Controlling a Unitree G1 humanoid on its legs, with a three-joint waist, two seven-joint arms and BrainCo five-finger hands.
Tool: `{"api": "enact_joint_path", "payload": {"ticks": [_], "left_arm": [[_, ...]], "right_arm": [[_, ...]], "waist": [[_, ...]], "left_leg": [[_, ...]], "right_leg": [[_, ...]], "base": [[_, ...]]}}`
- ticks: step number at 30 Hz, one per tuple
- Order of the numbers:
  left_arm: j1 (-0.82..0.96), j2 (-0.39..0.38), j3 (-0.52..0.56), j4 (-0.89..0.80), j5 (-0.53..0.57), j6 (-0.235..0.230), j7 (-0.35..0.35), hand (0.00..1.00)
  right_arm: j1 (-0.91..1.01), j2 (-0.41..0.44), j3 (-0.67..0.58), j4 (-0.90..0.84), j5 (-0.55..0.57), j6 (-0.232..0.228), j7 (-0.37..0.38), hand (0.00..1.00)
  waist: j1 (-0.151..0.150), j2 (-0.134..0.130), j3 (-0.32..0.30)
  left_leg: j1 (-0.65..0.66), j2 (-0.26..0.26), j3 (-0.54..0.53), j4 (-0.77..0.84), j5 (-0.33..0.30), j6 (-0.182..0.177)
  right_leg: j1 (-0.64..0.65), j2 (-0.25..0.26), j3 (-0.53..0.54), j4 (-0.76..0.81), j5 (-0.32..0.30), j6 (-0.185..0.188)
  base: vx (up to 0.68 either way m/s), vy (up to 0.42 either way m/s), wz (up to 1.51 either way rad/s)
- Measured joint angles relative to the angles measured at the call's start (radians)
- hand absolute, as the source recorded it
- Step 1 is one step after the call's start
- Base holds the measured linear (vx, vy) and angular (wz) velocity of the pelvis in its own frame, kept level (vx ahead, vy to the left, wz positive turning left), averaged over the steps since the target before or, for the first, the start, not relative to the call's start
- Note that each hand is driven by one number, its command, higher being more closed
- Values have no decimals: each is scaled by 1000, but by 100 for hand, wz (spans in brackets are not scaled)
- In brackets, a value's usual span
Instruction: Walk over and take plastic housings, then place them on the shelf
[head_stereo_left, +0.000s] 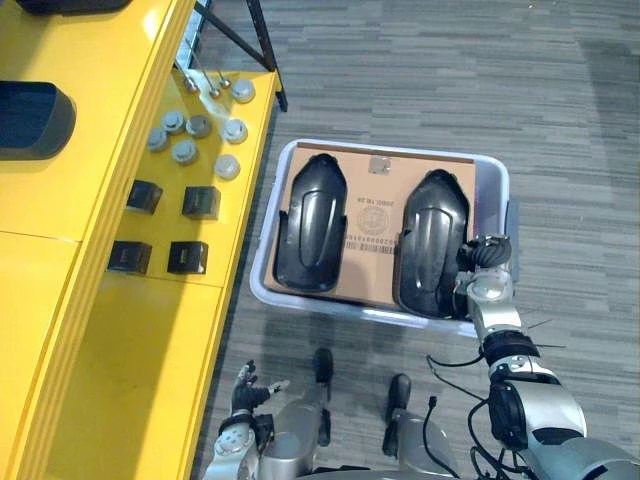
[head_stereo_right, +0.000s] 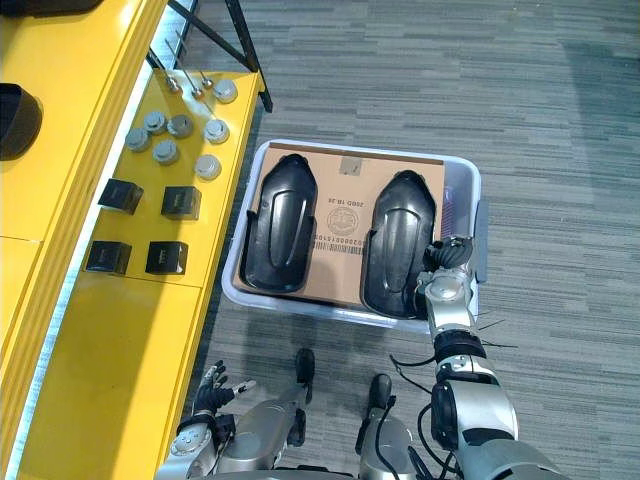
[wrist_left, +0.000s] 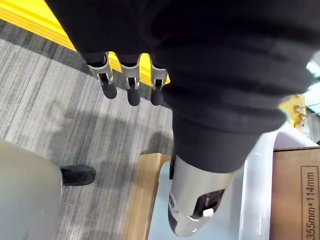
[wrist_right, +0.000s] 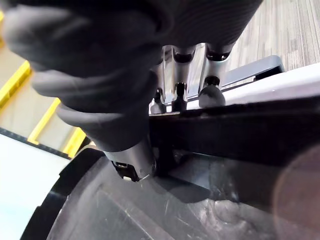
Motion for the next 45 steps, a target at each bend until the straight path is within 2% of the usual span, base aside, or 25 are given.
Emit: {"api": "enact_joint_path", "payload": {"ticks": [9, 13, 15, 17, 18, 21, 23, 26, 29, 35, 37, 41, 44, 45], "left_arm": [[20, 1, 6, -59, 2, 9, -3, 0], [69, 0, 10, -221, 2, 10, -2, 0], [90, -4, 10, -413, 2, 8, 0, 0], [97, -14, 20, -500, 3, 7, 1, 0], [98, -39, 41, -627, 5, 2, 9, 0], [89, -51, 42, -774, 23, -15, 47, 0], [70, -59, 37, -854, 79, -33, 87, 0], [36, -60, -4, -917, 157, -35, 142, 0], [9, -58, -53, -938, 231, -34, 177, 0], [-22, -55, -151, -938, 353, -28, 180, 0], [-43, -47, -172, -938, 378, -27, 180, 0], [-83, -38, -213, -930, 423, -14, 183, 0], [-111, -40, -231, -896, 434, 6, 217, 0], [-112, -37, -231, -890, 435, 13, 227, 100]], "right_arm": [[173, 10, 1, -296, -7, -1, 1, 100], [242, 47, 3, -434, -48, -5, -3, 100], [279, 67, 6, -540, -104, -6, -6, 100], [292, 79, 6, -585, -133, -6, -8, 100], [309, 96, 8, -650, -169, -6, -11, 100], [314, 123, 31, -731, -213, -5, -28, 100], [314, 144, 53, -795, -238, -6, -31, 100], [314, 174, 97, -863, -242, -7, -38, 100], [312, 201, 156, -914, -240, -23, -50, 100], [311, 247, 313, -1001, -239, -58, -49, 100], [311, 254, 356, -1023, -235, -85, -47, 100], [311, 268, 437, -1040, -217, -96, -26, 100], [311, 286, 494, -1041, -198, -110, -26, 100], [311, 284, 501, -1041, -184, -113, -23, 100]], "waist": [[-6, -20, -32], [-24, -37, -83], [-25, -40, -105], [-28, -39, -117], [-28, -40, -132], [-28, -39, -151], [-30, -39, -164], [-32, -40, -190], [-34, -45, -199], [-51, -57, -228], [-51, -58, -229], [-53, -64, -250], [-54, -67, -272], [-54, -71, -278]], "left_leg": [[21, 6, 0, -1, 0, 0], [22, 5, -5, -1, 0, 0], [23, 6, -15, -1, 0, 0], [23, 4, -23, -1, 0, 0], [27, 2, -33, -1, 0, 0], [30, 0, -41, -1, 0, 0], [36, -3, -50, -1, 0, 1], [39, -7, -54, -1, 1, 1], [53, -9, -51, -1, 1, 1], [65, -7, -31, -2, 0, 0], [66, -5, -23, -7, 0, 0], [64, -3, -11, -7, 0, 0], [64, -2, -2, -7, 0, 0], [64, -1, -2, -4, 0, 0]], "right_leg": [[16, -1, 11, 0, 6, 6], [24, -1, 2, -8, 7, 7], [32, 0, -7, -14, 7, 7], [37, -1, -16, -17, 6, 7], [49, -1, -27, -22, 6, 7], [56, -2, -34, -22, 5, 7], [66, -4, -44, -25, 4, 7], [71, -8, -51, -25, 3, 7], [83, -11, -49, -24, 3, 8], [81, -11, -29, -22, 3, 8], [78, -10, -23, -22, 4, 8], [71, -9, -11, -22, 6, 9], [67, -8, -3, -23, 8, 9], [67, -8, -3, -23, 8, 9]], "base": [[-36, 6, -2], [10, -4, 4], [1, -10, 13], [4, -7, 15], [9, -7, 18], [2, -4, 11], [-2, -3, 12], [-9, 2, 7], [0, 0, 0], [-40, 2, -8], [-43, -5, -13], [-25, -4, -9], [6, -6, -7], [0, 0, 0]]}}
